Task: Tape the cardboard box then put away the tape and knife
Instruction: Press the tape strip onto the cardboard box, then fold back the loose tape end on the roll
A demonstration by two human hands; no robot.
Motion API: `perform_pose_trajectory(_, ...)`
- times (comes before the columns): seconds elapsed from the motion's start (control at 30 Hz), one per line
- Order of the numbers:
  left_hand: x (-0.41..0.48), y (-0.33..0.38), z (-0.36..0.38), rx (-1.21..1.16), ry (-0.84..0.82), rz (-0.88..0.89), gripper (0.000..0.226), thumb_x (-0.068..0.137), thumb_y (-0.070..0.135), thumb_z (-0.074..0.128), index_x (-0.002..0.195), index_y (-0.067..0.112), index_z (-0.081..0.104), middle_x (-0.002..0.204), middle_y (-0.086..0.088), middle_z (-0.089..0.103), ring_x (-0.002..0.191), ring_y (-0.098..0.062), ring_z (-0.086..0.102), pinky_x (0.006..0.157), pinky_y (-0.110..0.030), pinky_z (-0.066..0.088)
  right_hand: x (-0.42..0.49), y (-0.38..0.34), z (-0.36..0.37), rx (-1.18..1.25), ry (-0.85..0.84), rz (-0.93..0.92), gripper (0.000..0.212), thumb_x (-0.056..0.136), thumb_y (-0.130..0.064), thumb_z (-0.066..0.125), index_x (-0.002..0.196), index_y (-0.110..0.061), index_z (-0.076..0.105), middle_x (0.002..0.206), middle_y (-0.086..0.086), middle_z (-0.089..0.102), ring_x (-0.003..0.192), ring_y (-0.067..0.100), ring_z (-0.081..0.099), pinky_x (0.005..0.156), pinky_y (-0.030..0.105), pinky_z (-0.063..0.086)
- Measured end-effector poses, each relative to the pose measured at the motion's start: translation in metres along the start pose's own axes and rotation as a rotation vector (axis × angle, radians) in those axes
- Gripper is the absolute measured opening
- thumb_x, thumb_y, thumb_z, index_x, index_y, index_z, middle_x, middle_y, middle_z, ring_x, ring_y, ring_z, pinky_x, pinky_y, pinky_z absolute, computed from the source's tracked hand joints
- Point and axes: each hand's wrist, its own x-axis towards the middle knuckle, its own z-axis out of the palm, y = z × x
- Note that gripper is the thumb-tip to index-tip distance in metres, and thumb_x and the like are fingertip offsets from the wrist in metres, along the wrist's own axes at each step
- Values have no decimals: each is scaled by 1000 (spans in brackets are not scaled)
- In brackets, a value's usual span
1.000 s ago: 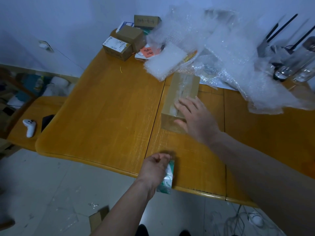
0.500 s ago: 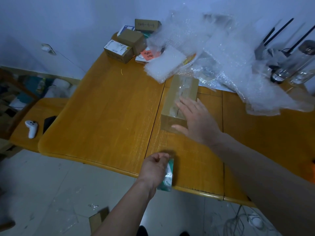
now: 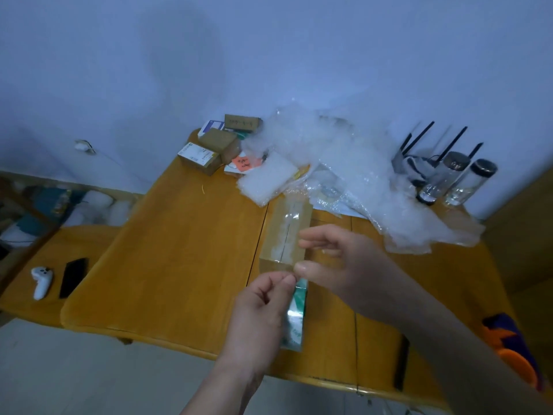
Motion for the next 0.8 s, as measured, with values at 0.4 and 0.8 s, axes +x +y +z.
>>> perform_pose_trajectory(0.4,-59,151,43,-64,-61,377,17,98,24,66,92,17,81,84,-27,73,70,-17,60,61,-27,51,-28,-145,-138,-264,153,-74,13,86,-44,71,86,-32,74,84,-18,73,84,-3,66,81,35,58)
perform_pose_trajectory(0.8,-94,233,58,-63,-72,464,14,91,18,76,102,12,79,75,-15,76,67,-14,69,57,-18,56,-48,-222,-194,-397,231,-199,13,91,-43,63,86,-32,67,85,-13,71,83,5,64,77,39,56)
